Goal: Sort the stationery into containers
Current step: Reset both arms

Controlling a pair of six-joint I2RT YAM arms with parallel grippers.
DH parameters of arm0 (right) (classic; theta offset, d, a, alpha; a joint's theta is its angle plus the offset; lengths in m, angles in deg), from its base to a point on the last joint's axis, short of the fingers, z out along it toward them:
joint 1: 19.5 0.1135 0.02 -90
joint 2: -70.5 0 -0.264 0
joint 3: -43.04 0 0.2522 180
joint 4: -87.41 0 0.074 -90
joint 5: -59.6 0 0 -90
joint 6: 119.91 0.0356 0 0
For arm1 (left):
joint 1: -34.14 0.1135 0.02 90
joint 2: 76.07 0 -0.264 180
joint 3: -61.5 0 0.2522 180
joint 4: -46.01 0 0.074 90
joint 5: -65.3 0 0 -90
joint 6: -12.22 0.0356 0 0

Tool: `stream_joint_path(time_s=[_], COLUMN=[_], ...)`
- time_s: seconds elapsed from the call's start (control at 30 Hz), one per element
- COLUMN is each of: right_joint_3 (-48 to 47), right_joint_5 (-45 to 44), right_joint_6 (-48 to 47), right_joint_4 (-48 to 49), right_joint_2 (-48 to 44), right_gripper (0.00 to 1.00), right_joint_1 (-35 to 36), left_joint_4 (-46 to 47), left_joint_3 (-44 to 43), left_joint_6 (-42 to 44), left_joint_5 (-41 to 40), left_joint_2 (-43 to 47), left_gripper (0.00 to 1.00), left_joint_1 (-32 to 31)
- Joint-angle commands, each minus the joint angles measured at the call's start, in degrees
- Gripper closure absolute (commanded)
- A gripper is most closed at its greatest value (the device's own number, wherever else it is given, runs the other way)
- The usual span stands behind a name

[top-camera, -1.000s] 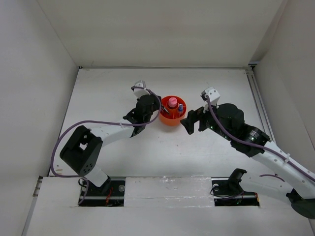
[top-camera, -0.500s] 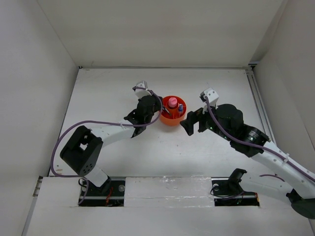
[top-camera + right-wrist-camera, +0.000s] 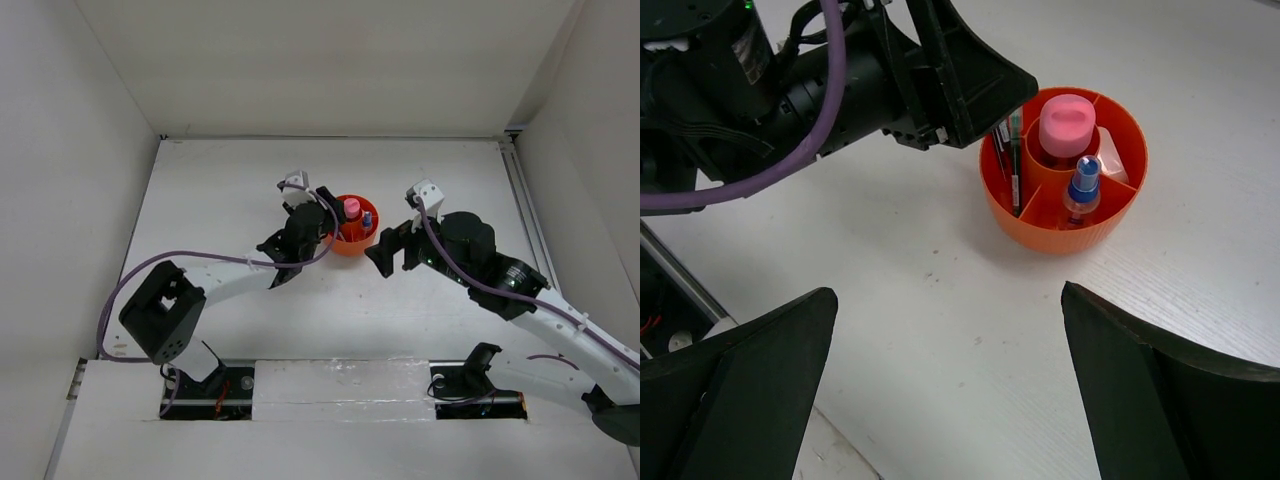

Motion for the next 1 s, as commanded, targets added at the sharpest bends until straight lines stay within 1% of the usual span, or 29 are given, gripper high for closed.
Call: stream_joint_path(time_s=[0.0,0.03,0.07,0.1,0.17,0.2,0.27,0.33,0.37,0.43,0.47,0.5,0.53,0.57,0.6,0.63,0.67,0.7,0.8,0.83,0.97], right_joint_3=[-0.62,-0.63,-0.63,-1.15,-1.76,-1.77,-3.61,-4.84,-6.15,-8.61,-9.67,-10.81,-11.95,-14.23,-15.29,-16.17,-16.97,-17.50,-18.12,-18.12,-19.34], right_joint_5=[0.84,0.84,0.84,0.84,0.84,-0.29,-2.49,-5.48,-6.71,-10.65,-12.33,-14.09,-17.76,-19.54,-21.29,-22.96,-25.85,-26.93,-29.05,-29.74,-31.33], right_joint_6=[-0.79,-0.79,-0.79,-0.79,-0.79,-1.49,-1.50,-2.02,-2.02,-2.55,-2.55,-3.07,-3.08,-3.08,-3.08,-3.08,-3.08,-3.08,-2.56,-2.55,-2.02], right_joint_4=[2.51,2.51,2.51,2.51,1.82,1.81,0.23,-1.87,-2.66,-5.38,-6.70,-8.37,-11.69,-13.46,-15.31,-18.37,-19.71,-20.85,-23.85,-24.38,-27.80], right_joint_2=[-1.51,-1.52,-1.52,-1.52,-1.52,-1.52,-1.52,-1.52,-2.13,-2.84,-3.45,-3.45,-3.45,-3.45,-3.45,-3.45,-3.45,-3.45,-6.70,-8.71,-12.50], right_gripper=[0.00,0.00,0.00,0.00,0.00,0.00,0.00,0.00,0.00,0.00,0.00,0.00,0.00,0.00,0.00,0.00,0.00,0.00,0.00,0.00,0.00], right_joint_1=[-0.33,-0.33,-0.33,-0.33,-0.33,-0.33,-0.33,-0.33,-0.33,-0.33,-0.33,-0.33,-0.33,-0.85,-0.86,-0.86,-0.86,-0.86,-1.38,-1.39,-2.61], left_joint_4=[0.81,0.10,-0.61,-1.40,-5.17,-6.92,-13.95,-19.92,-26.13,-32.40,-38.96,-42.15,-45.14,-48.39,-54.34,-57.36,-59.83,-65.16,-71.87,-75.29,-82.95], left_joint_3=[0.32,0.32,0.32,-0.20,-1.95,-2.75,-5.03,-9.33,-10.83,-15.12,-16.63,-18.04,-20.57,-21.90,-23.22,-25.50,-26.39,-27.36,-29.21,-29.21,-27.37], left_joint_6=[1.86,1.87,2.57,2.57,3.19,3.19,3.80,3.80,3.80,3.80,3.80,2.93,2.14,1.44,0.91,-0.49,-0.50,-1.72,-3.75,-3.76,-5.24], left_joint_5=[-3.84,-4.37,-4.90,-4.90,-5.60,-6.13,-8.40,-10.26,-11.57,-15.09,-16.32,-19.03,-20.27,-21.50,-22.56,-24.40,-24.42,-25.20,-25.82,-25.82,-26.34], left_joint_2=[6.84,7.91,9.05,11.41,13.79,14.94,18.19,21.17,22.15,25.12,26.10,27.07,27.95,29.61,30.50,31.29,33.04,33.92,37.25,38.14,42.10], left_gripper=[0.42,0.40,0.35,0.32,0.26,0.15,0.01,0.01,0.01,0.01,0.01,0.01,0.01,0.01,0.01,0.01,0.01,0.01,0.01,0.01,0.01], left_joint_1=[-1.26,-1.78,-1.79,-1.79,-1.79,-1.79,-1.79,-2.32,-2.32,-2.32,-2.32,-2.32,-2.32,-2.32,-2.32,-2.32,-2.32,-2.32,-1.09,-1.09,-0.38])
